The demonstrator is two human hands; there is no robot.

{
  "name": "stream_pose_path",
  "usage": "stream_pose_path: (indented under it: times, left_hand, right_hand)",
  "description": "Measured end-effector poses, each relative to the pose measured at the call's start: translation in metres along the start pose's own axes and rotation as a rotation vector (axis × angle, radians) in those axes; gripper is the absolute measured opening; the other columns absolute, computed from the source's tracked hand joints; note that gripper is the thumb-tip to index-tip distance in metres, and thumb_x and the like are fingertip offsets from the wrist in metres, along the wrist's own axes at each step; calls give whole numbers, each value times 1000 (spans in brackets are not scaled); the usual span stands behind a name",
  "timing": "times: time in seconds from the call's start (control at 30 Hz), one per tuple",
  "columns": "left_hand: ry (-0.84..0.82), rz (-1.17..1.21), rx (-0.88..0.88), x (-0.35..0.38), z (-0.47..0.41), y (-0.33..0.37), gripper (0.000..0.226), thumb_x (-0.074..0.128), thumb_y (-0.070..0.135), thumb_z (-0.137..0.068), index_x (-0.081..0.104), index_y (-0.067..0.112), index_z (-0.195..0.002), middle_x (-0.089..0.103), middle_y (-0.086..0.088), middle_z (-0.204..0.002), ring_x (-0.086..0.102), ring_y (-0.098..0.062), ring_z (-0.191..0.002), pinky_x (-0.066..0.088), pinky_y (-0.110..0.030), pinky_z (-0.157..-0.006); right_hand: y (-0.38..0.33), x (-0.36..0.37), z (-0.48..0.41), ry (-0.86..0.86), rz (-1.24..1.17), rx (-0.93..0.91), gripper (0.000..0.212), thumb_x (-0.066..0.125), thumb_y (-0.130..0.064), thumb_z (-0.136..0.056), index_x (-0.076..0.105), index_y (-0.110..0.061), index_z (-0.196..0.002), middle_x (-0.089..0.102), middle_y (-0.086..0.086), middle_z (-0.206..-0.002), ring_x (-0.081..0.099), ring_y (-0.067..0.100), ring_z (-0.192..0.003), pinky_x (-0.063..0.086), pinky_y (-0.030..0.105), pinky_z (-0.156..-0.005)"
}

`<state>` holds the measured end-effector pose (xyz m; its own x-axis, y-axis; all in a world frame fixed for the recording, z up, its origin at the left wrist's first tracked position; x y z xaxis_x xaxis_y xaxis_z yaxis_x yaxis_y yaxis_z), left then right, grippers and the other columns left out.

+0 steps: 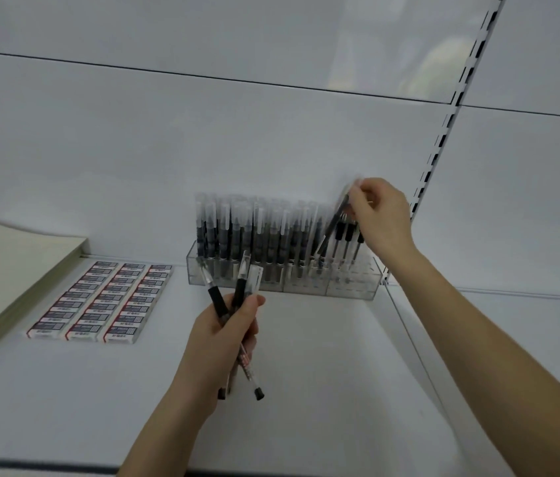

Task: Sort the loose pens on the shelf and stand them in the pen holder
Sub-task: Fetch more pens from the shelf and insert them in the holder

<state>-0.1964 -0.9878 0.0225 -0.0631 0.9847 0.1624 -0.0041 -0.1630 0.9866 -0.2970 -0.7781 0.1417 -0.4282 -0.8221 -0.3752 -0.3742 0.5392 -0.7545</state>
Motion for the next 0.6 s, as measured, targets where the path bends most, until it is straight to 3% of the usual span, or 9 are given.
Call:
stream_pose_path:
  times: [0.17,0.27,0.33,0.43,0.53,0.6]
  left_hand:
    - [0,12,-13,0,-2,-5,18,48,7,-93,64,11,-100,53,-5,-64,49,-13,-54,45,-21,-49]
    - [-4,4,13,0,-1,-3,16,51,7,-91,65,12,-98,55,-6,-62,54,-9,-52,48,-17,-49]
    - [1,11,32,0,0,-1,13,54,6,-89,64,10,-94,61,-5,-67,59,-7,-53,50,-18,-50]
    - [-8,33,43,2,0,0,11,55,6,-88,63,11,-93,69,-2,-71,64,-8,-57,53,-18,-52]
    - [-21,67,35,4,1,1,11,55,7,-87,63,12,-93,73,-2,-74,69,-11,-64,55,-19,-55]
    - [-25,92,33,7,2,3,12,54,6,-87,63,12,-93,74,-2,-76,71,-14,-68,56,-19,-56]
  right_hand:
    - [-2,15,1,-30,25,-50,24,42,-17,-96,58,1,-95,63,27,-92,61,40,-88,50,44,-77]
    - [-6,20,0,-66,43,-93,28,40,-16,-96,55,8,-92,61,29,-86,61,37,-74,49,40,-65]
    - [-8,22,0,-93,84,-113,29,39,-16,-96,54,8,-89,56,24,-74,48,25,-62,40,32,-58]
    - [1,30,4,-150,145,-98,28,39,-14,-96,56,5,-84,52,14,-70,41,18,-59,38,31,-57]
    - [15,46,14,-220,265,-95,29,41,-12,-95,54,7,-78,50,14,-65,41,21,-58,41,37,-60]
    - [23,48,16,-227,269,-67,30,43,-14,-95,53,7,-75,48,13,-62,44,30,-58,40,34,-59]
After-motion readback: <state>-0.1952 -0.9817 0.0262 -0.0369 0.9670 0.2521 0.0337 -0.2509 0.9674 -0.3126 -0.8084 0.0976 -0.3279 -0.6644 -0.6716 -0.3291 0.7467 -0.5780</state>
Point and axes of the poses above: each hand's wrist, its own z-axis away from the middle knuckle, its own x-axis out of the palm, y = z × x, the point moved 8 cm from there along -z, towards the middle knuckle
